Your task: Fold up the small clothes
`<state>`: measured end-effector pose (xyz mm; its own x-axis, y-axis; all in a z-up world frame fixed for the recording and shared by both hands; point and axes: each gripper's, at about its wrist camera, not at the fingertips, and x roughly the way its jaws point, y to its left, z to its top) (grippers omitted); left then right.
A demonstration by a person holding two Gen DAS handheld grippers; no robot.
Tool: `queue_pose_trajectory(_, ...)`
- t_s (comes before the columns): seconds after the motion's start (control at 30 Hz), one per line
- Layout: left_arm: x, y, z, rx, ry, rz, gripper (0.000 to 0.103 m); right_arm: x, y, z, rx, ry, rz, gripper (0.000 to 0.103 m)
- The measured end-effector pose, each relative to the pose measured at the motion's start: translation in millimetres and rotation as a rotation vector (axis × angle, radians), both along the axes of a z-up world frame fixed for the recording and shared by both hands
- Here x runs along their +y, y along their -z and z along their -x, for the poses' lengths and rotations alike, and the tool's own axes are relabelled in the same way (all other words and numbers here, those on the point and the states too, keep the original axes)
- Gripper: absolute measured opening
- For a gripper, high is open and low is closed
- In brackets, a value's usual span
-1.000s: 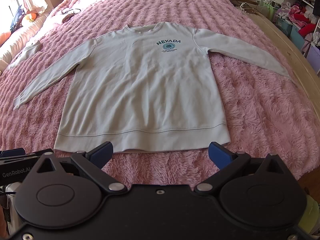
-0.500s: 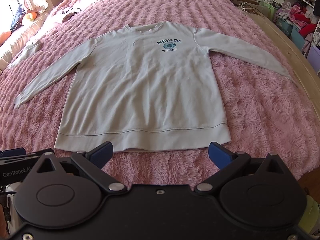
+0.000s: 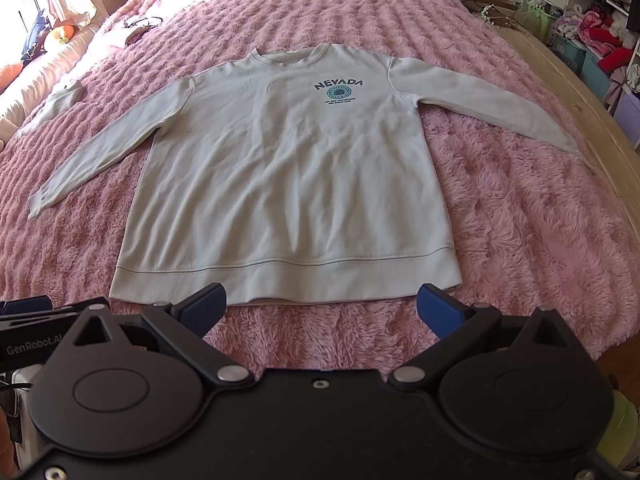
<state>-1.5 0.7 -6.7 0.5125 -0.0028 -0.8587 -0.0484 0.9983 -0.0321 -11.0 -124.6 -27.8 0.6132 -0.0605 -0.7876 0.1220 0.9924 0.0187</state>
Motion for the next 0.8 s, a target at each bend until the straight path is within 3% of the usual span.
queue_pose_trajectory(0.43, 1, 2, -5, 0.005, 0.005, 0.014, 0.076, -1, 1, -1, -0.003, 0.001, -0.001, 0.103)
queue_pose_trajectory(0.67, 39, 12, -26, -0.063, -0.011, 0.215, 0.076, 1, -1, -25, -0.088, 0.001, 0.06, 0.103)
queue_pose_trajectory(0.8, 85, 26, -47, -0.164, -0.098, 0.331, 0.076, -1, 1, -49, -0.308, -0.016, 0.077, 0.103)
